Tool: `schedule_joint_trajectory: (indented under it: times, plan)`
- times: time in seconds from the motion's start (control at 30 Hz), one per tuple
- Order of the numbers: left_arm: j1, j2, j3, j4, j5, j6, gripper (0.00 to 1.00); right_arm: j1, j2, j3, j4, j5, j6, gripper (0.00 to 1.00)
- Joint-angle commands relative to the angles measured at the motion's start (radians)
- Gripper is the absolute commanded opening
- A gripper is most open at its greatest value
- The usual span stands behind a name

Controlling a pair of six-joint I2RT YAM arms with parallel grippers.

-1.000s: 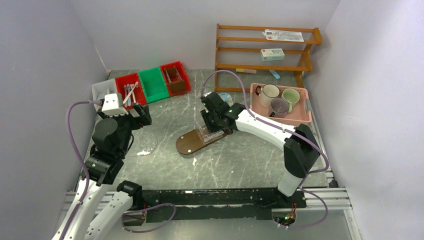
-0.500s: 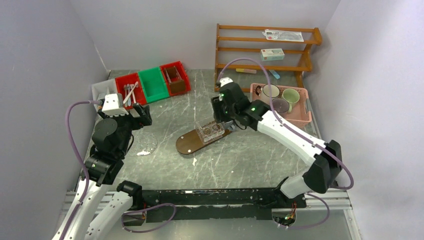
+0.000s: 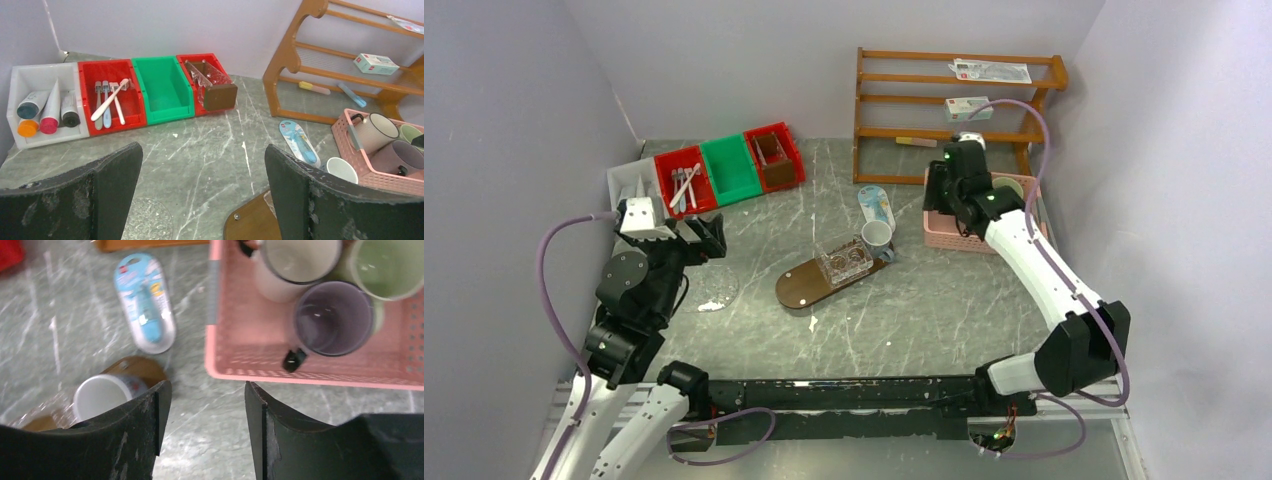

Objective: Prepare toiletry sets of a toothbrush and toothpaste on the tray
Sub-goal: Pick up the cup from the storage box.

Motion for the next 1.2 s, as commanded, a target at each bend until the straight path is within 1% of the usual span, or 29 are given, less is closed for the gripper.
schedule_joint_trajectory:
  times: [0.0, 0.17, 0.27, 0.47, 0.67, 0.97, 1.1, 1.17]
  plan:
    - [-0.033, -0.02, -0.009, 0.004, 0.006, 0.01, 0.97, -0.126, -0.019, -0.048, 0.054, 0.009, 0.052, 0.6]
    - [-0.072, -0.034, -0.012, 0.004, 0.011, 0.007, 0.97, -0.237, 0.001, -0.077, 0.104, -0.006, 0.123, 0.6]
    - [-0.089, -0.041, -0.013, 0.002, 0.005, 0.007, 0.97, -0.292, 0.011, -0.093, 0.129, 0.023, 0.139, 0.6]
    - [-0.111, -0.054, -0.013, -0.001, -0.006, 0.008, 0.97, -0.418, 0.078, -0.12, 0.167, 0.021, 0.171, 0.59]
    - [-0.12, -0.056, -0.014, -0.002, -0.007, 0.008, 0.97, -0.468, 0.158, -0.126, 0.198, 0.024, 0.176, 0.57]
    - [-0.121, -0.05, -0.013, -0.003, -0.01, 0.009, 0.97, -0.493, 0.259, -0.136, 0.229, 0.015, 0.172, 0.52]
    - [-0.121, -0.045, -0.013, -0.003, -0.01, 0.009, 0.97, -0.502, 0.294, -0.144, 0.244, 0.009, 0.164, 0.5]
    - [-0.121, -0.043, -0.015, -0.001, -0.006, 0.01, 0.97, -0.502, 0.312, -0.139, 0.246, -0.002, 0.158, 0.45]
